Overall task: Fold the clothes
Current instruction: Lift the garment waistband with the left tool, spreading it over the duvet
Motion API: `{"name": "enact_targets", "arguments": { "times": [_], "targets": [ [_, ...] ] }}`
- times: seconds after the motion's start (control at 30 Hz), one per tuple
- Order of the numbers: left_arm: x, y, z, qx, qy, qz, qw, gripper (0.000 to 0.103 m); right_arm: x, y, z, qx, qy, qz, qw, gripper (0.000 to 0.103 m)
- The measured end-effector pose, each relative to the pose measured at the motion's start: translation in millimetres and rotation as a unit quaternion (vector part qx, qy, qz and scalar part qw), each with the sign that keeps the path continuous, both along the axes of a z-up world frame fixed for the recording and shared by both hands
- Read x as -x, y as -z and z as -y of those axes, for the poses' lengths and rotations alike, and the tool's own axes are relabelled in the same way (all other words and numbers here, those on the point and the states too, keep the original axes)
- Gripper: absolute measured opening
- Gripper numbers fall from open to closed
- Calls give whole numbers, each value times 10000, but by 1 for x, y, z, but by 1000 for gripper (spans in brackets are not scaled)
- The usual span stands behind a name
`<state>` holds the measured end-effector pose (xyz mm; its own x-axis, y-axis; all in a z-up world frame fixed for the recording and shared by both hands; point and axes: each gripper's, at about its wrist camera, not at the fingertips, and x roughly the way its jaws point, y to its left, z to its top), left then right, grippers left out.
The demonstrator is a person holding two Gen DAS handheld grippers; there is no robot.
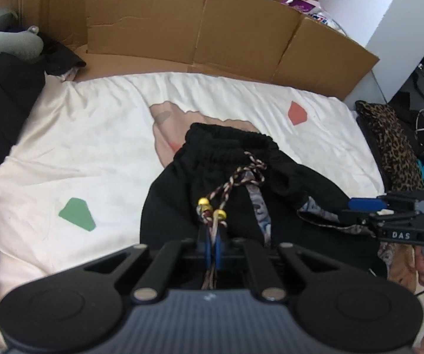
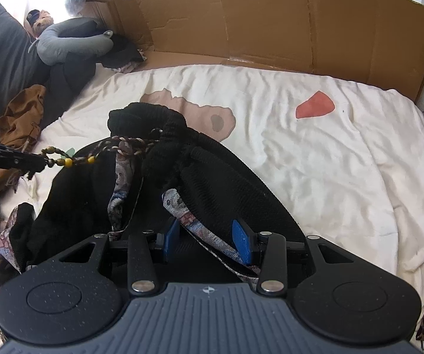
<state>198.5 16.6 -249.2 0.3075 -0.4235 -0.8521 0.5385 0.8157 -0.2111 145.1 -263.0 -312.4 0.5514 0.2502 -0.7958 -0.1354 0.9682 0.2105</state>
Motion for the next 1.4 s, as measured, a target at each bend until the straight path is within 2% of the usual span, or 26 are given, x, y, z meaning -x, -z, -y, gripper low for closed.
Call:
{"name": "enact_targets", "arguments": {
  "times": [0.37, 0.7, 0.8, 0.83, 0.87, 0.93, 1.23, 1.4],
  "targets": [
    [34, -14, 34, 712, 656, -511, 9940, 3, 0, -1, 11, -29, 67, 17, 10000, 47],
    [68, 10, 65, 892, 1305, -1175, 9804, 3, -1, -7, 19, 77, 55, 97, 9999, 47],
    [78, 17, 69, 766, 1508, -1281, 9772, 10, -1, -7, 20, 90, 42, 95, 9999, 47],
    [79, 18, 69, 721, 1534, -1286, 9771, 20, -1, -7, 20, 96, 32, 95, 9999, 47],
    [78, 18, 67, 711, 1512, -1265, 9778, 30, -1, -7, 19, 105, 18, 95, 9999, 47],
    [75, 17, 63, 744, 1400, -1186, 9802, 38, -1, -7, 19, 120, -7, 95, 9999, 47],
    [29, 18, 51, 516, 567, -667, 9948, 38, -3, -5, 14, 118, -118, 82, 9998, 47],
    [0, 26, 54, 458, -5, -390, 9982, 37, -6, -3, 12, 153, -194, 61, 9997, 47]
  ]
}}
